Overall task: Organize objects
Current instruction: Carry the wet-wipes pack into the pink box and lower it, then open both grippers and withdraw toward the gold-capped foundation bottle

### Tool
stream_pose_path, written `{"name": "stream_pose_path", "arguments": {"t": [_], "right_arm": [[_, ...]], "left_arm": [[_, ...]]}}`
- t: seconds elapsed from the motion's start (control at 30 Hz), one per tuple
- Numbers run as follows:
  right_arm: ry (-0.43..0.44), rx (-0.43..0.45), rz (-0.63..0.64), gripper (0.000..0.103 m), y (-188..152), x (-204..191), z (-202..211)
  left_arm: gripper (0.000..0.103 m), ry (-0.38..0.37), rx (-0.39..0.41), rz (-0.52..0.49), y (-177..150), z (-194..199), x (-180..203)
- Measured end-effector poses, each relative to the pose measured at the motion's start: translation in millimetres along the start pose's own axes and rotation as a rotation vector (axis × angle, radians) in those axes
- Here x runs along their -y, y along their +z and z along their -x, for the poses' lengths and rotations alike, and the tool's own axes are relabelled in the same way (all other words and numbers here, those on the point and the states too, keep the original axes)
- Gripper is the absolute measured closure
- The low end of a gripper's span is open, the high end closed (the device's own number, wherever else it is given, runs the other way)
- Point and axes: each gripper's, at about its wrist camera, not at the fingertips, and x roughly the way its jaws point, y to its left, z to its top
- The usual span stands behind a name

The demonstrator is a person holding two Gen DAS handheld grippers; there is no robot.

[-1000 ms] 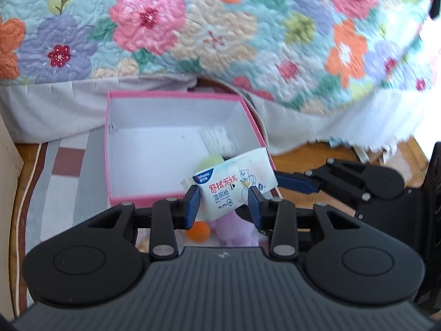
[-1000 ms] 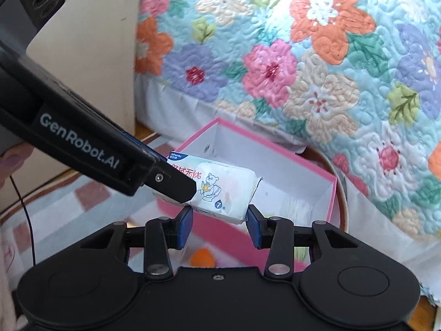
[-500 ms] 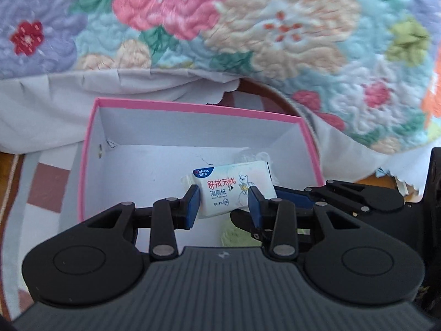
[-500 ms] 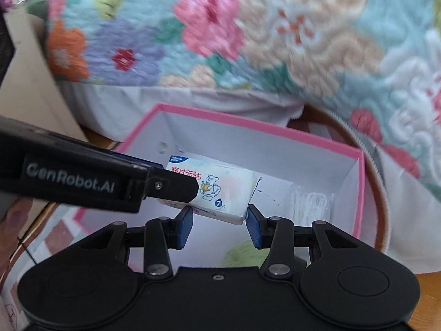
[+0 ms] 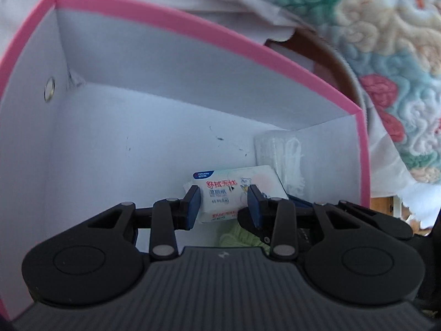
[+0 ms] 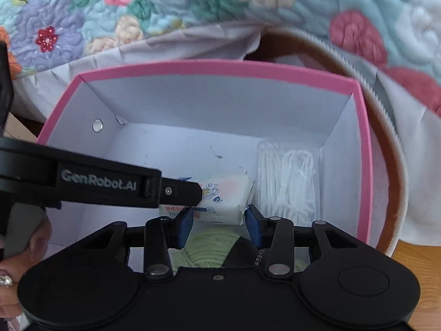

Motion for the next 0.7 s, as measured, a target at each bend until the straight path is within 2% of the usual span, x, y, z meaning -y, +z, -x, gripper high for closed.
{"name": "stream_pose_path", "arguments": {"t": [0.13,0.43,0.7], "right_arm": [[-0.001,-0.003,0.005,0.056,4.1,0.6,-0.7],[-0.019,0.041,0.039,0.054,-1.5,-0.6,23.7],[0.004,0.128,0.043,0.054,-14.6,-11.8,57.4]], "left_arm": [[0.067,0.015,0.013,-0.017,1.1,-2.4,4.0],[0.067,0.034,0.014,0.011,-0.1,-11.6,5.5],[0.067,0.059,0.023,-0.064,-4.2,20.5,17.0]]}}
